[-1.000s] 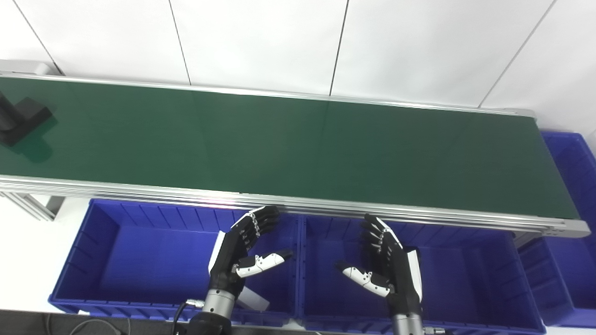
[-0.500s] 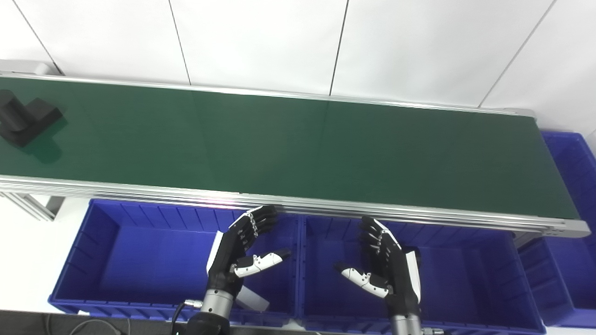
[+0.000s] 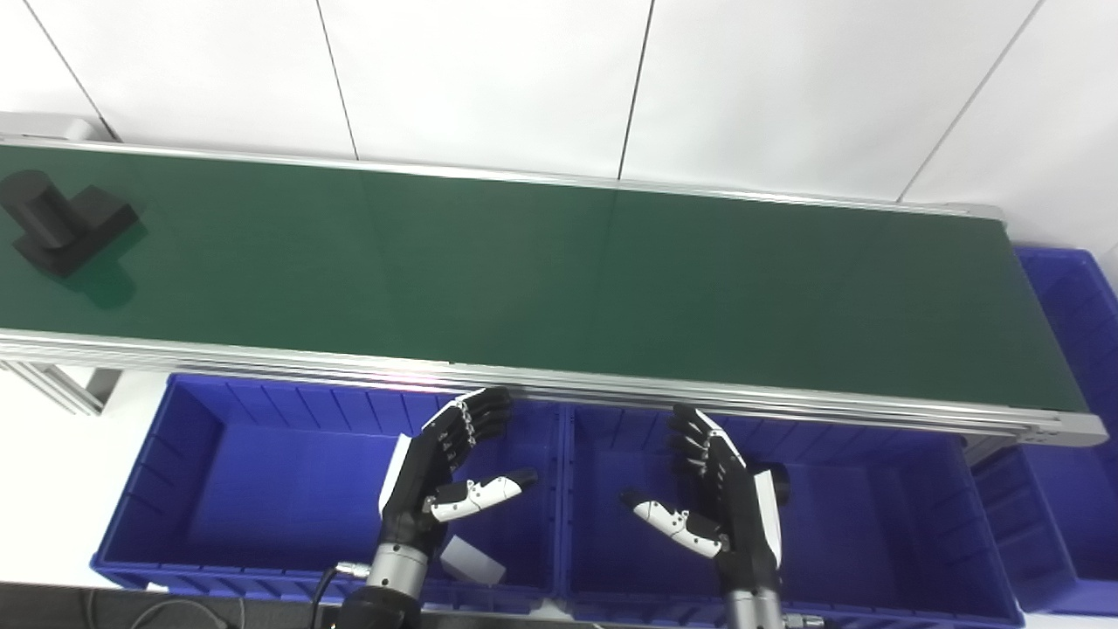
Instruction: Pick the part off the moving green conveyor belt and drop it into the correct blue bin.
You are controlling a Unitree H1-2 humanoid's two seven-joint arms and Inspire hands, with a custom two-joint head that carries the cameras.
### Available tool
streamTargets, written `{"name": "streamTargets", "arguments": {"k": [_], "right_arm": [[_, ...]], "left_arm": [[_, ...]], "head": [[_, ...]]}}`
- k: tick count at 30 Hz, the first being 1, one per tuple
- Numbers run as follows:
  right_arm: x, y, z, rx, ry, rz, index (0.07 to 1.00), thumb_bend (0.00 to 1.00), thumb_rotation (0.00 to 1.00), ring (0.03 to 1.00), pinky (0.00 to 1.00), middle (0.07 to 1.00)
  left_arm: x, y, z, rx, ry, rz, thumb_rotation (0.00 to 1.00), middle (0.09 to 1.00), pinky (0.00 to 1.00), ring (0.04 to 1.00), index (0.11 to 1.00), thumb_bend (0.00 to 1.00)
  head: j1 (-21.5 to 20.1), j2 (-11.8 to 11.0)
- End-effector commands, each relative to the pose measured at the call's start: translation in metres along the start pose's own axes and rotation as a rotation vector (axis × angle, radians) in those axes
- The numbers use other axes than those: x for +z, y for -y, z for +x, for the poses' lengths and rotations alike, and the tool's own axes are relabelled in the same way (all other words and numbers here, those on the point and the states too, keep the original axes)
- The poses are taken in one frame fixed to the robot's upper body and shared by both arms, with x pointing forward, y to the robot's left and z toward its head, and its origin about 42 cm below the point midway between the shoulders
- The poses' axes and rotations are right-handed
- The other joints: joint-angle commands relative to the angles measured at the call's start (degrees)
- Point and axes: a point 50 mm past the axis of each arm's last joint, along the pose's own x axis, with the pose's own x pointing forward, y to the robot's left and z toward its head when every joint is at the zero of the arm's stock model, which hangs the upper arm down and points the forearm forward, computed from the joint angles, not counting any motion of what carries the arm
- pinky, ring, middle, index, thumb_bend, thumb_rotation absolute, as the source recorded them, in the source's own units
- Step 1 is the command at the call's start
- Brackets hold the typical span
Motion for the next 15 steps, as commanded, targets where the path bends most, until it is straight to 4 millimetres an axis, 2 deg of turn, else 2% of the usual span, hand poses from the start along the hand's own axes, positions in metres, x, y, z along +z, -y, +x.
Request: {"name": "streamTargets", "arguments": {"k": [1, 3, 6, 7, 8, 12, 13, 14, 15], "right_arm": [[0.010, 0.002, 0.005, -0.021, 0.084, 0.022, 0.820, 0.64, 0.14, 0.741, 0.63, 0.792], [0.010, 0.003, 0.004, -0.023, 0.082, 0.027, 0.819, 0.64, 0.13, 0.739, 0.63, 0.790], [0.008, 0.006, 0.003, -0.024, 0.080, 0.015, 0.816, 0.63, 0.13, 0.735, 0.63, 0.783], [0.008, 0.007, 0.003, -0.024, 0.080, 0.010, 0.815, 0.63, 0.13, 0.733, 0.62, 0.781], [0.007, 0.009, 0.002, -0.027, 0.078, 0.005, 0.815, 0.63, 0.13, 0.733, 0.62, 0.781], [-0.001, 0.017, -0.001, -0.033, 0.052, -0.001, 0.818, 0.62, 0.11, 0.727, 0.60, 0.784], [-0.003, 0.019, -0.002, -0.033, 0.044, -0.002, 0.817, 0.61, 0.11, 0.726, 0.60, 0.785], [-0.005, 0.021, -0.003, -0.033, 0.039, -0.003, 0.817, 0.61, 0.11, 0.726, 0.60, 0.787], [-0.007, 0.023, -0.004, -0.034, 0.032, -0.008, 0.817, 0.61, 0.11, 0.726, 0.60, 0.788]], "left_arm": [[0.009, 0.003, 0.004, -0.003, 0.061, -0.001, 0.00, 0.762, 0.77, 0.752, 0.736, 0.67], [0.008, 0.004, 0.003, 0.000, 0.059, -0.007, 0.00, 0.759, 0.77, 0.749, 0.734, 0.67], [0.005, 0.007, 0.001, 0.008, 0.048, -0.016, 0.00, 0.755, 0.75, 0.741, 0.728, 0.69], [0.005, 0.008, 0.000, 0.010, 0.045, -0.020, 0.00, 0.750, 0.74, 0.735, 0.723, 0.70], [0.003, 0.010, 0.000, 0.009, 0.039, -0.025, 0.00, 0.750, 0.74, 0.735, 0.723, 0.70], [-0.002, 0.017, 0.000, 0.005, 0.018, -0.021, 0.00, 0.746, 0.74, 0.731, 0.728, 0.68], [-0.004, 0.020, 0.000, 0.003, 0.011, -0.020, 0.00, 0.749, 0.75, 0.736, 0.729, 0.68], [-0.005, 0.021, 0.000, 0.001, 0.007, -0.020, 0.00, 0.753, 0.76, 0.744, 0.730, 0.68], [-0.006, 0.025, 0.000, 0.003, 0.002, -0.022, 0.00, 0.752, 0.76, 0.745, 0.727, 0.69]], "head": [[0.17, -0.02], [1.56, -0.54], [5.90, -2.05], [5.90, -2.05], [8.83, -2.98], [12.91, -4.94], [15.67, -6.08], [15.67, -6.08], [18.20, -6.84]]}}
